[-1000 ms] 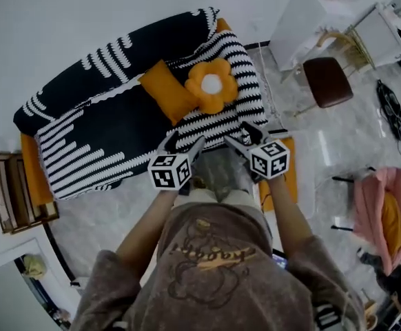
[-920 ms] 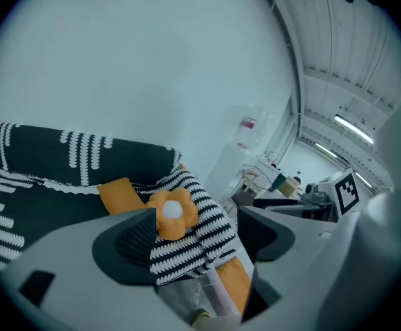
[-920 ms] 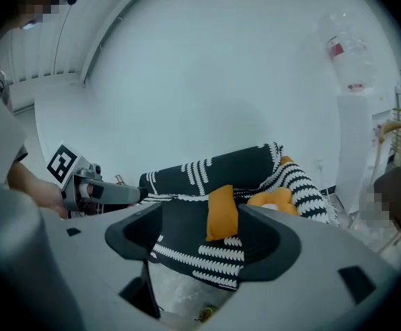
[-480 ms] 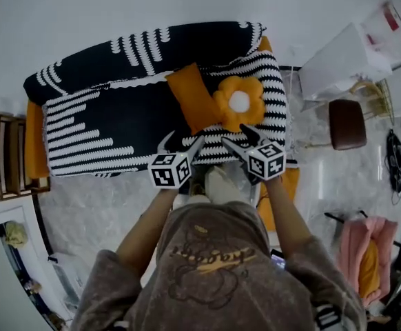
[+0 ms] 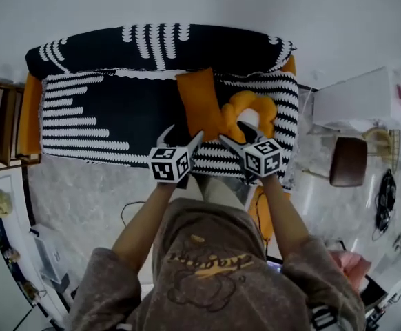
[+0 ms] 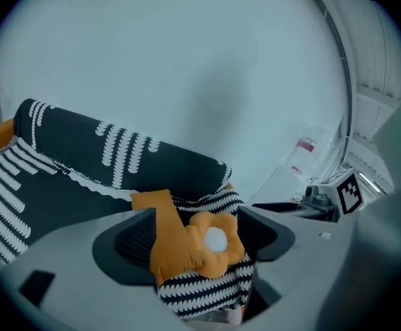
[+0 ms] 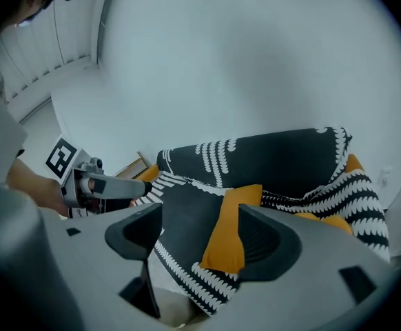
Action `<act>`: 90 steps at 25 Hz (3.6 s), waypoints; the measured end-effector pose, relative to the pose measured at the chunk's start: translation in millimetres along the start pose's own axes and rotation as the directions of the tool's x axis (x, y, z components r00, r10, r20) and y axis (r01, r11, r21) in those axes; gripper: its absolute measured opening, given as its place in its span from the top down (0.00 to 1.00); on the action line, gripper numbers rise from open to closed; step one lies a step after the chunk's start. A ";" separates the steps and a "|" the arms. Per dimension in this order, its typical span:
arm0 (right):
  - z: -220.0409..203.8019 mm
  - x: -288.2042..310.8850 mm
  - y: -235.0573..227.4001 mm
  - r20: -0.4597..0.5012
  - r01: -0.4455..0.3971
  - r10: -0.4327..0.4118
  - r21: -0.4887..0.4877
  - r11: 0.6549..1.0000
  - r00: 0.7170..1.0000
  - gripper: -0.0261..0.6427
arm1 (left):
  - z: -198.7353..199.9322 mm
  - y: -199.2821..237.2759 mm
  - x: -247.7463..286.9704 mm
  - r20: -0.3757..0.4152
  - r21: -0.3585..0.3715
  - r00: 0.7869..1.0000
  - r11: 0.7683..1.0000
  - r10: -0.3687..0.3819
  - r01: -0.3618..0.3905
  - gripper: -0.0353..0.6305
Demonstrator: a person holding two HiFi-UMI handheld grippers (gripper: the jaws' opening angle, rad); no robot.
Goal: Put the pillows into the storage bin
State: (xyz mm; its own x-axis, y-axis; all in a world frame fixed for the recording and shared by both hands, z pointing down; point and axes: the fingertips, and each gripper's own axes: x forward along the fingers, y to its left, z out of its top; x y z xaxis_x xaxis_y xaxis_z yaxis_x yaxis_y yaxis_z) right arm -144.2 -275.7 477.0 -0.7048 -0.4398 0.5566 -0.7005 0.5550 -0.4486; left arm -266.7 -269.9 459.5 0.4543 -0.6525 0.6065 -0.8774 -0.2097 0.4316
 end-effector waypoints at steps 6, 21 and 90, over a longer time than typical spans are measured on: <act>-3.3 74.6 -47.2 -0.067 0.000 0.001 0.019 1.000 0.998 0.45 | -7.0 53.4 70.8 -0.071 -0.018 0.997 1.000 0.008 -0.010 0.42; -101.2 228.9 -155.0 -0.197 0.024 -0.001 0.115 0.993 0.980 0.43 | -111.8 159.5 232.8 -0.245 -0.099 0.968 0.995 -0.055 0.031 0.42; -400.2 -547.6 -9.6 0.225 0.266 -0.895 0.902 0.341 0.385 0.57 | -383.7 -579.2 -41.1 -0.875 0.188 0.241 0.165 -0.419 0.968 0.61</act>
State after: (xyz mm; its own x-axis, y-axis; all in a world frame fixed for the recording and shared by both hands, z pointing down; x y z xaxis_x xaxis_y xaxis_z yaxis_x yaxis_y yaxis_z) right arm 293.1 242.4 456.3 0.3305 -0.8250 0.4585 -0.5269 -0.5643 -0.6356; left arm 282.0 157.8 440.8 0.6122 0.5678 0.5503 0.2661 -0.8033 0.5328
